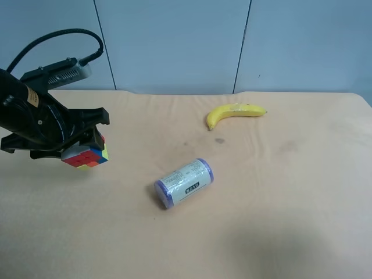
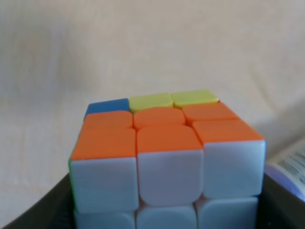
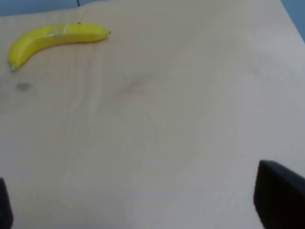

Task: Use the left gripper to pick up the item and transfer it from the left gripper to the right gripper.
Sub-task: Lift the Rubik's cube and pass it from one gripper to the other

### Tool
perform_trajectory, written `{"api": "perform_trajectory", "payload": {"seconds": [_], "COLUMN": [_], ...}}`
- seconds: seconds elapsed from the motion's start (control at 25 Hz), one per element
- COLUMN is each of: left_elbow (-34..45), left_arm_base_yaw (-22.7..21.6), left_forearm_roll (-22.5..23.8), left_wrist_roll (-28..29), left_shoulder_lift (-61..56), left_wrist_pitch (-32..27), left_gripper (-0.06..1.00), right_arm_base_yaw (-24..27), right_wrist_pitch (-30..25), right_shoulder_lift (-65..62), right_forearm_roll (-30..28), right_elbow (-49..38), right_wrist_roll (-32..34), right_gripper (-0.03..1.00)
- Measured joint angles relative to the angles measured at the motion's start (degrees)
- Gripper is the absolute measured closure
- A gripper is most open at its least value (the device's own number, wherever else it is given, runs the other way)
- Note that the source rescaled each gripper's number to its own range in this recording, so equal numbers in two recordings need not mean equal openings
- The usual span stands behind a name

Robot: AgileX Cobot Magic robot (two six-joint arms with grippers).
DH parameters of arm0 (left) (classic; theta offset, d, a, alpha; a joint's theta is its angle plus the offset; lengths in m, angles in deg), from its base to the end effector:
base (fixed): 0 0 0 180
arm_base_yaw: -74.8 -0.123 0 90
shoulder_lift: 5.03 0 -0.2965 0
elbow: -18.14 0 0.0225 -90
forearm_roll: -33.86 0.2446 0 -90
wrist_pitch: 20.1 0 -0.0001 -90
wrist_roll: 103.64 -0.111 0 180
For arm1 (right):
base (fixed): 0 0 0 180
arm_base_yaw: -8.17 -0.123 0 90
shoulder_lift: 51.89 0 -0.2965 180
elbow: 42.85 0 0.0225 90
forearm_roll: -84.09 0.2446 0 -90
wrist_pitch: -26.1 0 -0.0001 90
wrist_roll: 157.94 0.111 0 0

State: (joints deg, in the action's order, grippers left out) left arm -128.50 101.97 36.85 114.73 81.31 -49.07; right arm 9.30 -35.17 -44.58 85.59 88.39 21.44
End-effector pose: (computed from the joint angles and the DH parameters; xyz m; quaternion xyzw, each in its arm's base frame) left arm 0.2347 -0.1173 0.2224 -0.0754 0.9597 -0.1307 0.2369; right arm -0.0051 0.0027 0.2649 0.0032 0.8541 0.0051 0.5201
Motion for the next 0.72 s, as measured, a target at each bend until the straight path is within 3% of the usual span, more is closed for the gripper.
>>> {"api": "perform_trajectory", "payload": {"seconds": [0.12, 0.28, 0.72], "left_elbow": [0.00, 0.00, 0.00], "left_arm_base_yaw": [0.00, 0.00, 0.00], "left_forearm_roll": [-4.04, -13.28, -44.08], "left_wrist_roll": [-9.20, -26.24, -73.97], "left_shoulder_lift": [-2.84, -5.32, -6.42], "left_wrist_pitch": [-0.48, -1.74, -9.86], "left_gripper": [0.94, 0.94, 0.94], "right_arm_base_yaw": [0.00, 0.00, 0.00], "right_wrist_pitch": [0.00, 0.00, 0.00], "right_shoulder_lift": [0.00, 0.00, 0.00], "right_forearm_roll": [0.00, 0.00, 0.00], "right_elbow": [0.00, 0.00, 0.00], "right_wrist_roll": [0.00, 0.00, 0.00], "right_gripper": [-0.03, -0.03, -0.03]}}
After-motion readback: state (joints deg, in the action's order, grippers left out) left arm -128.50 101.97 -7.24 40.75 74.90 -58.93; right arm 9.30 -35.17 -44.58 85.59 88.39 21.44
